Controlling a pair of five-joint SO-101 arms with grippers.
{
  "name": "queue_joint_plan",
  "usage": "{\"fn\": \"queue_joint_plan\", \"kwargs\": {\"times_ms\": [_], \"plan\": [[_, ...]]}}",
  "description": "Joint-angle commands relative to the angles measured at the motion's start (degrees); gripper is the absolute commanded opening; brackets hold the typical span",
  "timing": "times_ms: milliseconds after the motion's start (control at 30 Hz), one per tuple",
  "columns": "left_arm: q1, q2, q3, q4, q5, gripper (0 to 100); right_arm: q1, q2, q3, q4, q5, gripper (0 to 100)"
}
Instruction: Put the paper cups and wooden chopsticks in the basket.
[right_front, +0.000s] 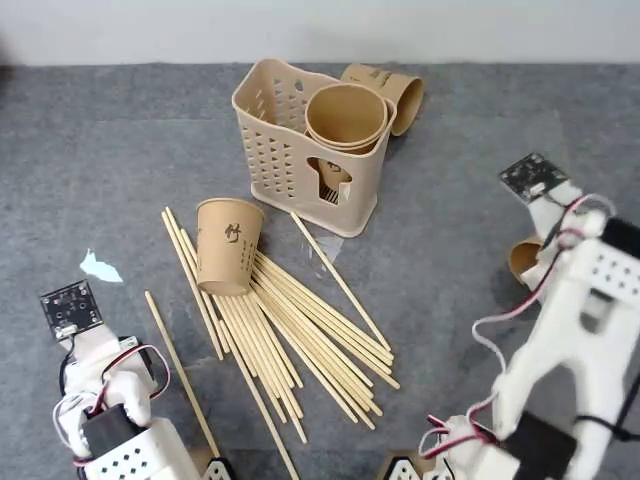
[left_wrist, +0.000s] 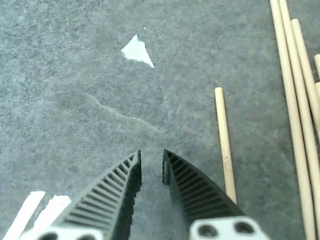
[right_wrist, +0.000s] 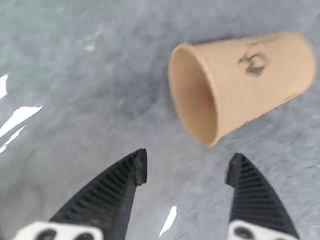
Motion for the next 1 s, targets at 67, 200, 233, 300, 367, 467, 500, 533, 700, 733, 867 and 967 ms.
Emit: {"fn": "queue_joint_plan", "kwargs": {"times_ms": [67, 200, 233, 300, 367, 467, 500, 533, 700, 733, 867, 967], "plan": [[-0.35, -0.18, -1.36, 0.09, -0.26, 8, 0.48, -3.56, 4.48, -14.81, -1.41, 29.4], [-0.35, -0.18, -1.36, 0.09, -0.26, 8, 0.66, 2.07, 4.31, -22.99, -1.41, 29.2], [-0.35, -0.18, -1.36, 0.09, -0.26, 8, 0.75, 3.91, 4.31, -25.01, -1.41, 29.2], [-0.35, -0.18, -1.36, 0.09, -0.26, 8, 0.84, 7.52, 4.31, -27.74, -1.41, 29.2], [-0.35, -0.18, -1.36, 0.09, -0.26, 8, 0.84, 10.51, 4.22, -28.7, -1.41, 29.2], [-0.35, -0.18, -1.36, 0.09, -0.26, 8, 0.66, 12.79, 4.22, -29.67, -1.41, 29.2], [-0.35, -0.18, -1.36, 0.09, -0.26, 8, 0.66, 13.14, 4.31, -30.02, -1.41, 28.8], [-0.35, -0.18, -1.36, 0.09, -0.26, 8, 0.66, 13.58, 4.31, -30.55, -1.41, 27.3], [-0.35, -0.18, -1.36, 0.09, -0.26, 8, 0.57, 14.99, 4.22, -34.59, -1.41, 9.9], [-0.35, -0.18, -1.36, 0.09, -0.26, 8, 0.57, 14.99, 4.22, -35.03, -1.41, 6.9], [-0.35, -0.18, -1.36, 0.09, -0.26, 8, 0.66, 12.79, 4.04, -34.86, -1.58, 1.3], [-0.35, -0.18, -1.36, 0.09, -0.26, 8, 0.4, 8.75, 4.04, -34.51, -4.31, 1.0]]}}
